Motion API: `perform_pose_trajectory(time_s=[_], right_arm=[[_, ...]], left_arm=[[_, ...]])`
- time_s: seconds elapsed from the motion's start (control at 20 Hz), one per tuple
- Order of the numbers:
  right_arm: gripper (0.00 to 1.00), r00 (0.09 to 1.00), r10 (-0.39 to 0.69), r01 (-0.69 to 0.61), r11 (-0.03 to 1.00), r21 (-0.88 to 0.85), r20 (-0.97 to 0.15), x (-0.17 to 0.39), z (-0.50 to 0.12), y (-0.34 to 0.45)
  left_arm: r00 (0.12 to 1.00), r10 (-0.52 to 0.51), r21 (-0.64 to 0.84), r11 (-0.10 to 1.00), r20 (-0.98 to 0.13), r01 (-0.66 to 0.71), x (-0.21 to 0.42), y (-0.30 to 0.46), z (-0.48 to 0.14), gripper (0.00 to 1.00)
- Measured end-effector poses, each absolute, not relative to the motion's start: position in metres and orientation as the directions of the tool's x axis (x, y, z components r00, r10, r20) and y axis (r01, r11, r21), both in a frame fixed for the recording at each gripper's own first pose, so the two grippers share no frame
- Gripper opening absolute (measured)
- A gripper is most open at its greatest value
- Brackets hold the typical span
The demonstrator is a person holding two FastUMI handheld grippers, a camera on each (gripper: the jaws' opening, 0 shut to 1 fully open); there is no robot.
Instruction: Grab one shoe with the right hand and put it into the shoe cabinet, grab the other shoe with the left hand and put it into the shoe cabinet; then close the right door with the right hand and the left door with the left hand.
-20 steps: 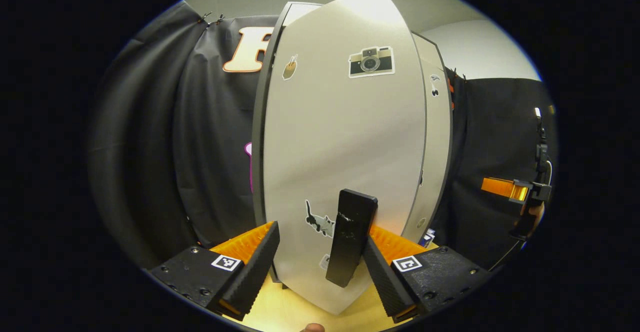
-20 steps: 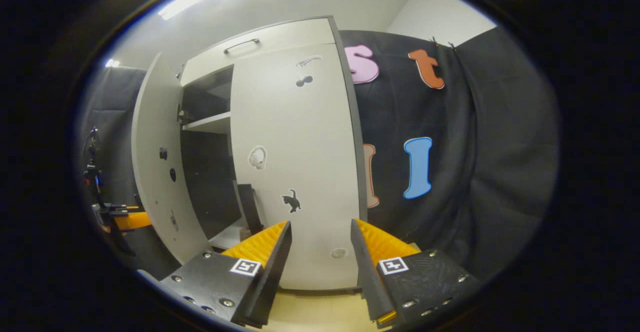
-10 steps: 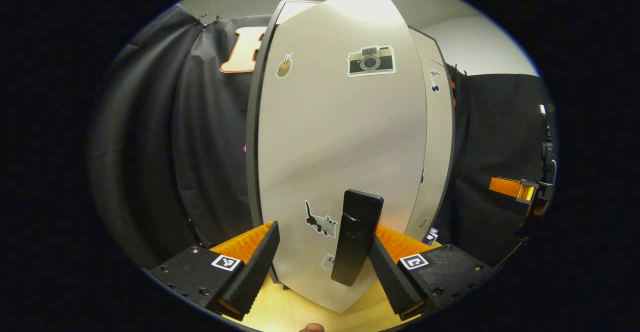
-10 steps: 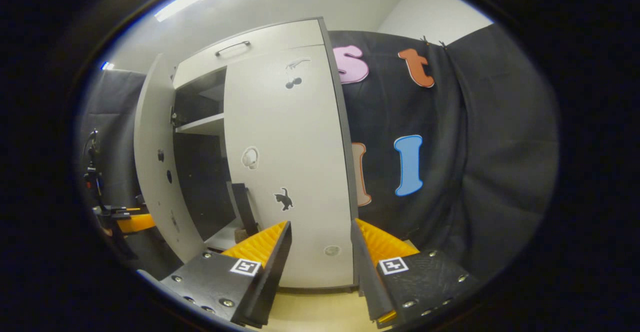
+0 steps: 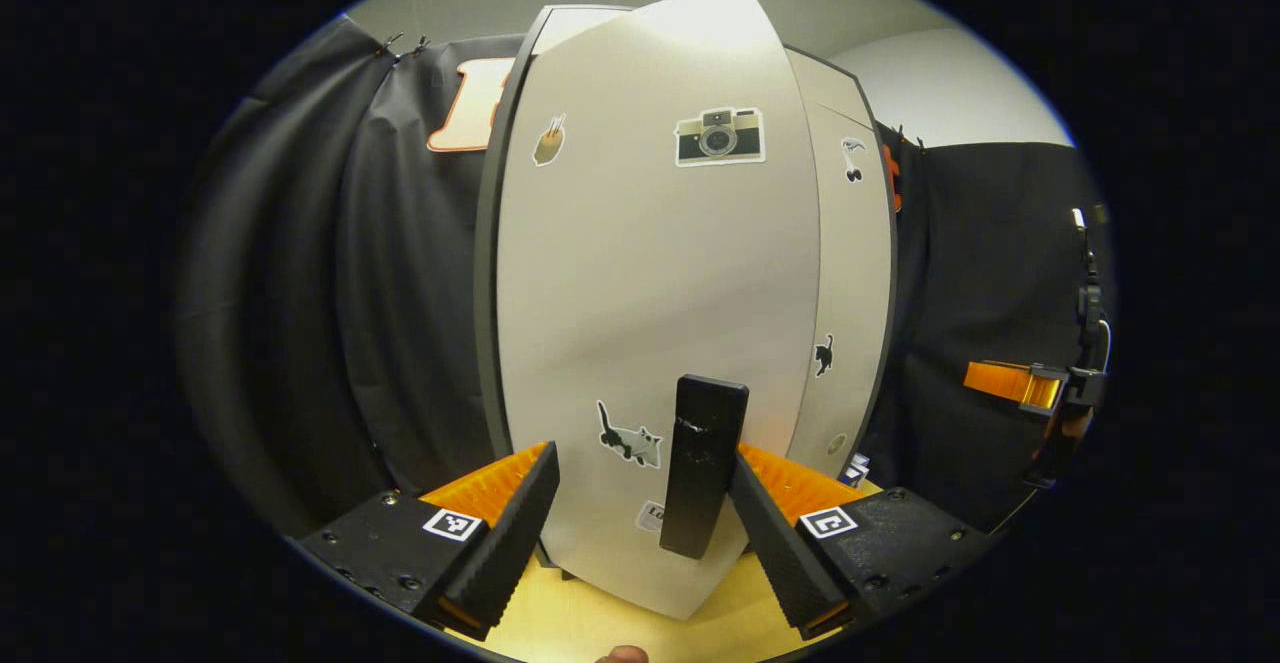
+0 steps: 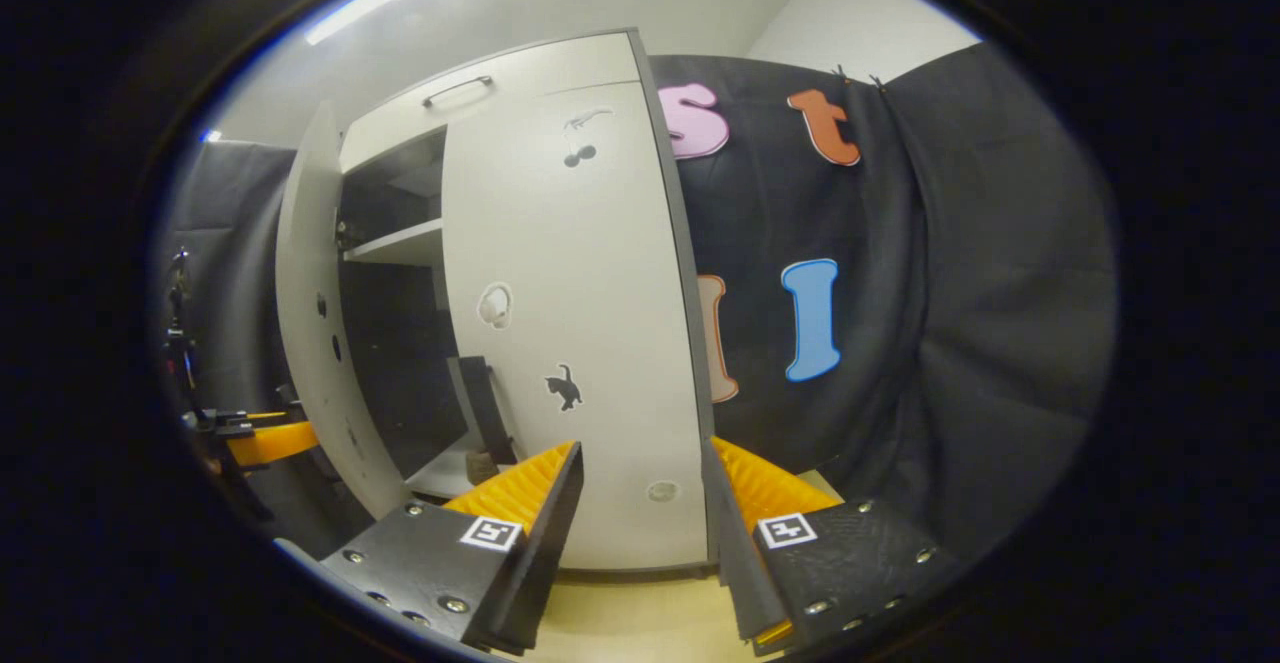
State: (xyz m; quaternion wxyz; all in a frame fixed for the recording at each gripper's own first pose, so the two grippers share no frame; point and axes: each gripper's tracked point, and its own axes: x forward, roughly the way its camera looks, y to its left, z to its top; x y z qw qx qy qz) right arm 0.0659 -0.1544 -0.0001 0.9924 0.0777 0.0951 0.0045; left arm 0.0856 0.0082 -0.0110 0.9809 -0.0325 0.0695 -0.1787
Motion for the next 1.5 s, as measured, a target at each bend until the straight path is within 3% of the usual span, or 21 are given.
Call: perform_pose_trajectory(time_s=[0.55,1.0,1.5], right_arm=[[0.72,0.98,-0.05,0.081,0.985,0.155,-0.195,0.05,-0.003,-0.19],[0.72,0.972,-0.147,0.177,0.972,0.155,-0.186,0.034,0.001,-0.235],[0.72,0.966,-0.186,0.214,0.965,0.15,-0.181,0.031,0.001,-0.256]], left_arm=[[0.892,-0.439,-0.139,0.895,-0.112,0.423,0.117,-0.041,-0.012,1.0],[0.895,-0.435,-0.106,0.899,-0.098,0.425,0.144,-0.061,-0.01,1.0],[0.903,-0.419,-0.098,0.907,-0.099,0.41,0.169,-0.076,-0.009,1.0]])
